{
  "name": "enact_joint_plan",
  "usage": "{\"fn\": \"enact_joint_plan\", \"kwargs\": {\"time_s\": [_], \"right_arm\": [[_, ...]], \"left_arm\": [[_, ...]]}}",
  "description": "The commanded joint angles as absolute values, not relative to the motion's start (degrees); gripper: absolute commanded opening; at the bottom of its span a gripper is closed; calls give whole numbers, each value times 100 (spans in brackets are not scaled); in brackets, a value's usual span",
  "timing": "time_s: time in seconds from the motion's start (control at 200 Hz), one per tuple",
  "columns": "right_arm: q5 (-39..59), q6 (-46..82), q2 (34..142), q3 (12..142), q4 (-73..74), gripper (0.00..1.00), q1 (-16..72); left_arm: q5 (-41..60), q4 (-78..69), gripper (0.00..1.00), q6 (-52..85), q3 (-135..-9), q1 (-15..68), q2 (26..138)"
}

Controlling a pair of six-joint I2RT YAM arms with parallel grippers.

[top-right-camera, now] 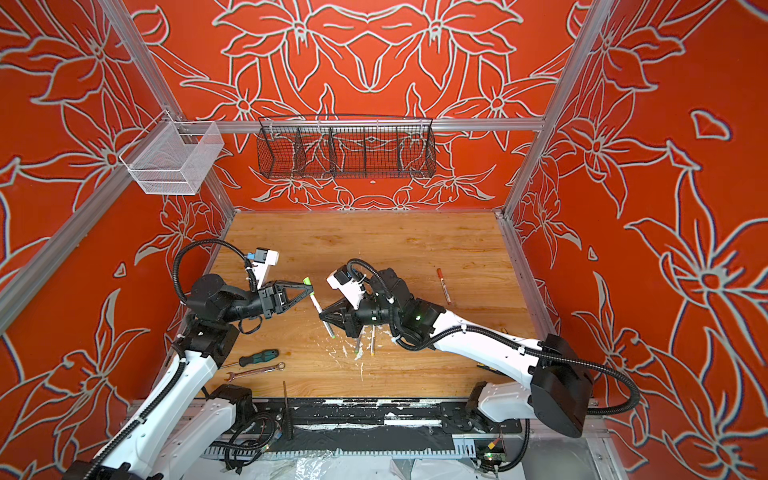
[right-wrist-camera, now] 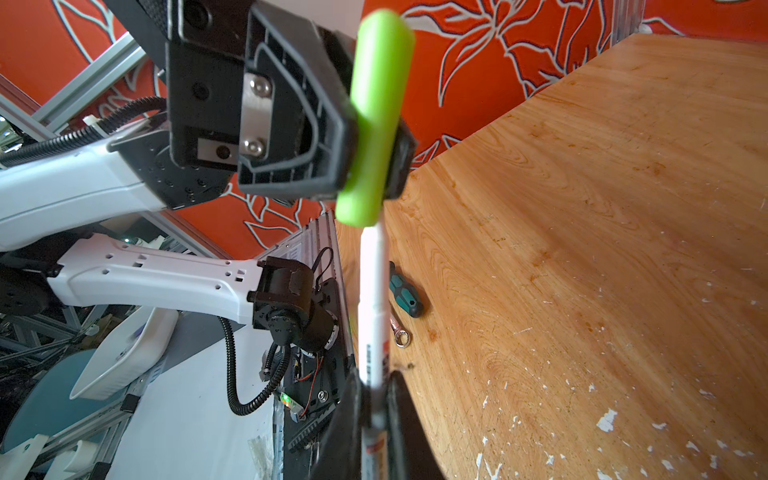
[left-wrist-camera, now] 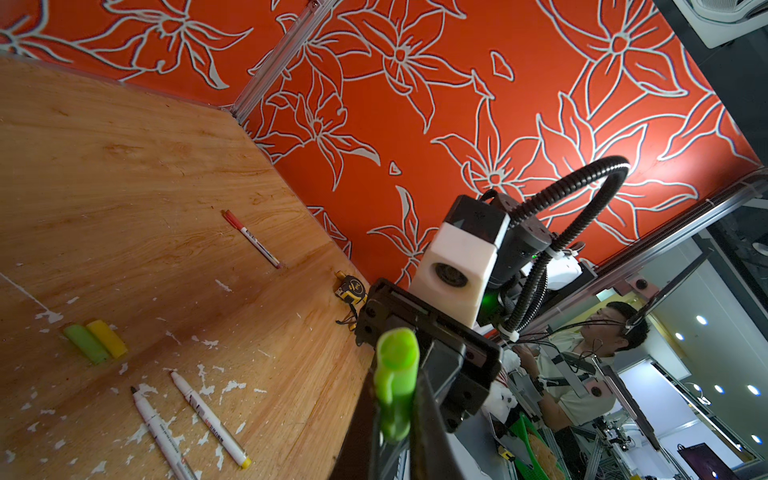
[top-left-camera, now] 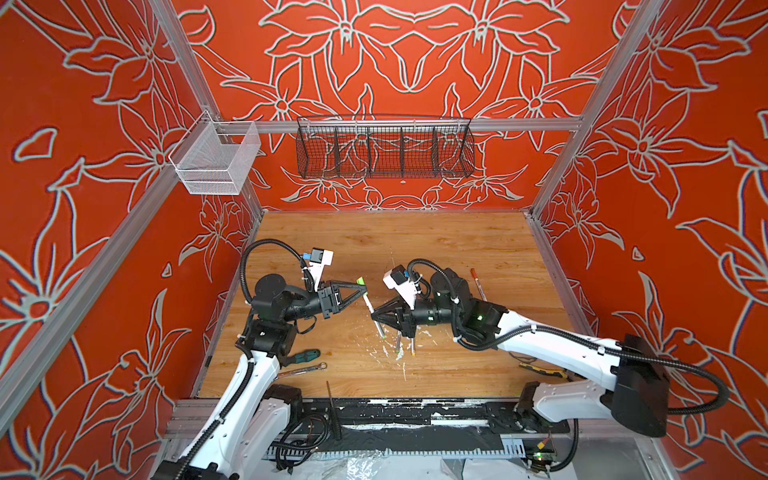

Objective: Insert the pens into the pen caps

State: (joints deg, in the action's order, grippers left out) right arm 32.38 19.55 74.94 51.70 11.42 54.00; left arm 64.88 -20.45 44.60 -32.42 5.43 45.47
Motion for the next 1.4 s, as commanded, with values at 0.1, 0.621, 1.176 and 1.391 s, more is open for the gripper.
{"fn": "enact_joint_plan", "kwargs": {"time_s": [0.1,0.621,1.176,1.391], "right_arm": [[3289,1854,7429,5276,1318,0,5400],[3344,1934,7425,5124,1397,0,5405],[3334,1903,7540,5180,1347,0,5405],[3259,1900,7646,5147,1378,0,5405]], "left_arm": [[6289,-2034,0,4374,-3151,578,4420],[6074,-2057,0,4437,-3100,422,4304],[6024,-2836,0,4951,-2859,280,4370],[6081,-3159,0,5205,-2827,243,4349]]}}
